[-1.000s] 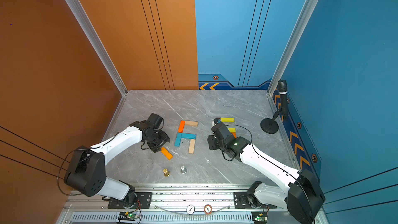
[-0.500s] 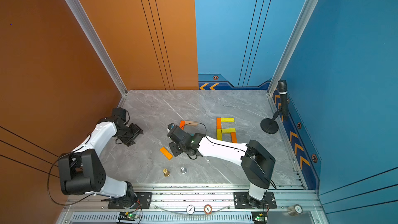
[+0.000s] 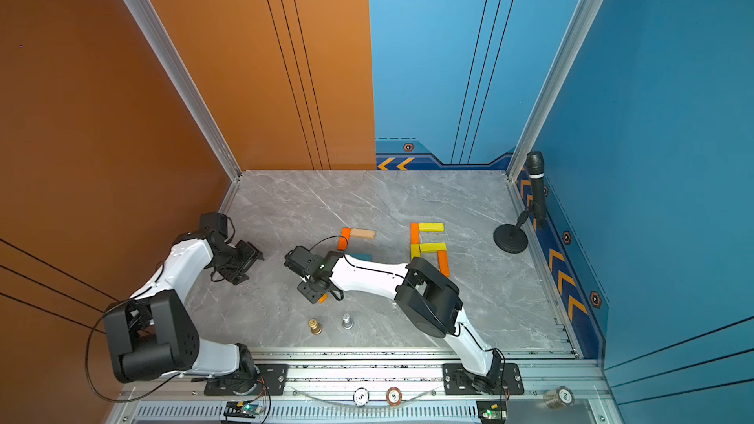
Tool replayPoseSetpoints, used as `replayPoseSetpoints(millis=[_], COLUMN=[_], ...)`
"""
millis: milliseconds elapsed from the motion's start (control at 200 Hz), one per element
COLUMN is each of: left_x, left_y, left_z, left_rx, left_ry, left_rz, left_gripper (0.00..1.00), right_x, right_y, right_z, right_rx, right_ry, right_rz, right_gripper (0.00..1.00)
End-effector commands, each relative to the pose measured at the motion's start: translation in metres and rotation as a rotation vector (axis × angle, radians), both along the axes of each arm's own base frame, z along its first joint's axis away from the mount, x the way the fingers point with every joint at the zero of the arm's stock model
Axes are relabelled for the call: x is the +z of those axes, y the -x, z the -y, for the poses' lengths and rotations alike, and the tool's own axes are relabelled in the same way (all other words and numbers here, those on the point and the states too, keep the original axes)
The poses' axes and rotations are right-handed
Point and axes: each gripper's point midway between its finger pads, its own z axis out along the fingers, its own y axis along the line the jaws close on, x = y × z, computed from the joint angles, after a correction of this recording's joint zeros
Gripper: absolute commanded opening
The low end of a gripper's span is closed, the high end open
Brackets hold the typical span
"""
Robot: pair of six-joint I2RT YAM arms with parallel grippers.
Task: Assemble the number 6 with building blocks
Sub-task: Assemble the building block at the center of the board.
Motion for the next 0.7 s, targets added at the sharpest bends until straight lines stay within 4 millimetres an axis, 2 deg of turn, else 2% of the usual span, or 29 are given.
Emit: replayPoseSetpoints(millis=[0, 50, 70, 195, 416, 521, 536, 696], left_x=[-0.005, -0.005, -0.005, -0.005, -0.005, -0.008, -0.008, -0.013], left_y=[0.0, -0.001, -0.001, -0.003, -0.003, -0.002, -0.002, -0.001], left_z=[0.003, 0.004, 0.003, 0.004, 0.003, 0.007, 0.007, 0.02], left_rx=[-0.036, -0.041, -0.04, -0.051, -0.069, -0.093, -0.097, -0.148], left_ry=[0.021, 0.023, 0.023, 0.022, 0.01, 0.006, 0.003, -0.001], left_rz=[-0.01, -0.011, -0.011, -0.009, -0.008, -0.015, -0.016, -0.03], left_gripper=[0.69, 0.69, 0.69, 0.69, 0.69, 0.69, 0.69, 0.7], right_x=[-0.009, -0.019, -0.012, -0.021, -0.025, -0.017, -0.023, -0.022], right_y=[0.002, 0.003, 0.0, 0.006, 0.012, 0.016, 0.019, 0.024], right_z=[0.005, 0.007, 0.0, -0.003, 0.006, 0.013, 0.02, 0.046], right_rx=[0.062, 0.073, 0.077, 0.112, 0.165, 0.219, 0.226, 0.294], right_ry=[0.092, 0.118, 0.102, 0.118, 0.156, 0.165, 0.186, 0.224], right_rz=[0.009, -0.004, 0.005, -0.018, -0.031, -0.025, -0.033, -0.035], right_gripper=[0.49, 0.49, 0.49, 0.47, 0.28, 0.23, 0.23, 0.22])
